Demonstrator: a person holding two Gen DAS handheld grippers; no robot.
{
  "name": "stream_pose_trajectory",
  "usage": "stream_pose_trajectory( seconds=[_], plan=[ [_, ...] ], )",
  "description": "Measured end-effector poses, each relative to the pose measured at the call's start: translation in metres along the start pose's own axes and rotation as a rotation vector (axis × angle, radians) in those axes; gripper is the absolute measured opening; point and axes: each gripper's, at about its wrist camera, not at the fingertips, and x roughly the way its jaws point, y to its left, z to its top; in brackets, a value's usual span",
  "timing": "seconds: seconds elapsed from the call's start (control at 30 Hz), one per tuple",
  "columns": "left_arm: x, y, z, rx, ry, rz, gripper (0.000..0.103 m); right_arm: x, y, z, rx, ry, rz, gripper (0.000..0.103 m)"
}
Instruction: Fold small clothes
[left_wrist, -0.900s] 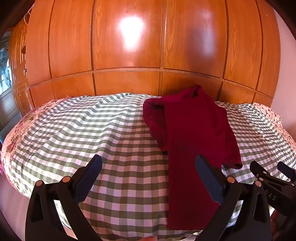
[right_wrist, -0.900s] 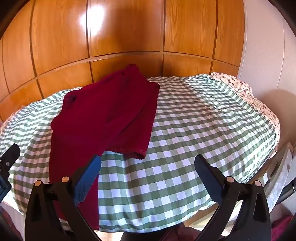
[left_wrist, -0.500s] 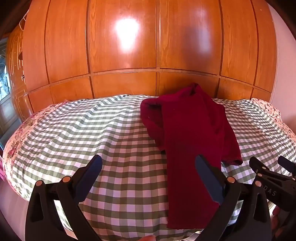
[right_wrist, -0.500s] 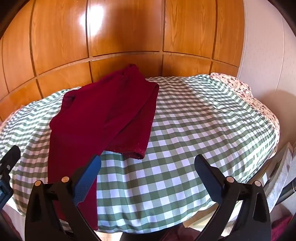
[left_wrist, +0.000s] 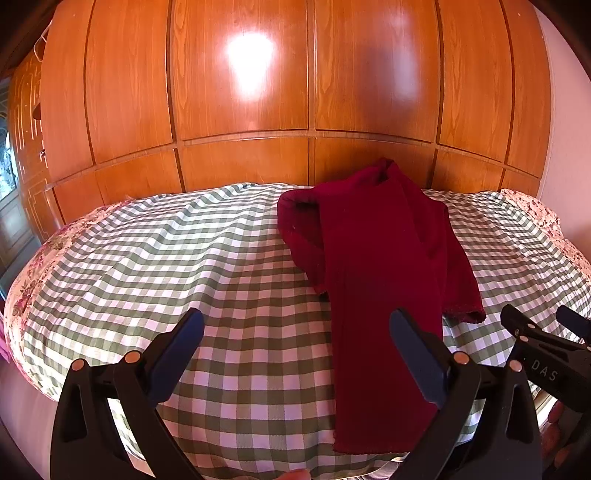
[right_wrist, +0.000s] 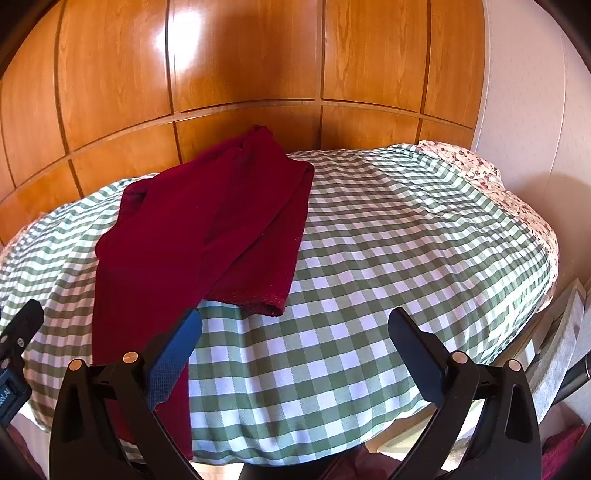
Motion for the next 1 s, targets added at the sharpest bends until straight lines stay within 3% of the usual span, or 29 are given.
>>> stream_pose_trajectory(
  seconds=[1.0],
  plan=[
    [0.0068, -0.0078, -0.0025, 0.037, 0.026, -0.024, 0.100, 0.0093, -0.0059, -0.0020, 0.015, 0.033, 0.006, 0.100]
  ],
)
